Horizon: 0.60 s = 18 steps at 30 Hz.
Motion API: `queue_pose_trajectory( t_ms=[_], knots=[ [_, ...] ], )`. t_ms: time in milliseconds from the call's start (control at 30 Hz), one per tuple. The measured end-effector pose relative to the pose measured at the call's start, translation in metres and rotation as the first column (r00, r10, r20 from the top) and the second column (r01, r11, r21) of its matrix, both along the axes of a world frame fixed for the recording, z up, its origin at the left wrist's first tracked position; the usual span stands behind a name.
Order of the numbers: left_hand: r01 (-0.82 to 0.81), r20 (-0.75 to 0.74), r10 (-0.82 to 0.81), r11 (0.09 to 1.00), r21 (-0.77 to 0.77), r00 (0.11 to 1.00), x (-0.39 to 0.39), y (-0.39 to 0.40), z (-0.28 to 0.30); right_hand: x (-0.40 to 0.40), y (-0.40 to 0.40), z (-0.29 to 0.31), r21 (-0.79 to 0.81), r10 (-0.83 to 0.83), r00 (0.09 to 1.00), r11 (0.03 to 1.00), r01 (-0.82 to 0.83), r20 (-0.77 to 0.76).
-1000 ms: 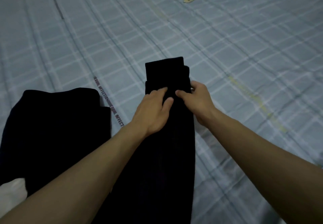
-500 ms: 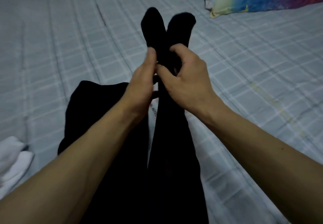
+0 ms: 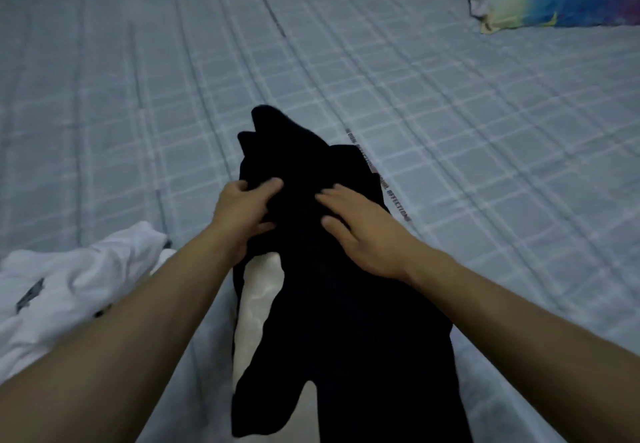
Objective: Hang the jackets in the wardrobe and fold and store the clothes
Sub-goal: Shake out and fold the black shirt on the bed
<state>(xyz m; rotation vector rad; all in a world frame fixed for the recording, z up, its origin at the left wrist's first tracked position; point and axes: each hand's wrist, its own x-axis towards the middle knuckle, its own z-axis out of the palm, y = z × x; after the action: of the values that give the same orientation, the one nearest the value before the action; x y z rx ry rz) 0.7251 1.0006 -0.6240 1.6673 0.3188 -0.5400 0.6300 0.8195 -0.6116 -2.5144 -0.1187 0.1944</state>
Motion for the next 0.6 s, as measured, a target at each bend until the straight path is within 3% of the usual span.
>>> queue_pose_trajectory(
  t_ms=[100, 200, 433, 500, 600],
  knots=[
    [0.090, 0.166, -0.126, 0.973, 0.210, 0.978, -0.012, -0.010, -0.004, -0.064, -0.001, -0.015, -0.098, -0.061, 0.994, 0.993, 0.070, 0.093],
    [0.144, 0.276, -0.251, 0.924, 0.355, 0.928, -0.020, -0.026, -0.004, -0.107, 0.008, -0.028, -0.239, -0.106, 0.994, 0.965, 0.112, 0.039],
    [0.057, 0.335, -0.204, 0.914, 0.403, 0.920, -0.018, -0.011, -0.019, -0.176, 0.063, -0.056, -0.442, -0.051, 0.998, 0.897, 0.027, -0.043],
    [-0.004, 0.472, -0.293, 0.847, 0.532, 0.832, -0.028, -0.007, -0.027, -0.177, 0.066, -0.055, -0.428, -0.061, 0.997, 0.903, 0.033, -0.052],
    [-0.087, 0.582, -0.599, 0.652, 0.753, 0.550, -0.053, -0.007, -0.027, -0.177, 0.055, -0.041, -0.313, -0.068, 0.997, 0.948, 0.058, -0.022]
  ],
)
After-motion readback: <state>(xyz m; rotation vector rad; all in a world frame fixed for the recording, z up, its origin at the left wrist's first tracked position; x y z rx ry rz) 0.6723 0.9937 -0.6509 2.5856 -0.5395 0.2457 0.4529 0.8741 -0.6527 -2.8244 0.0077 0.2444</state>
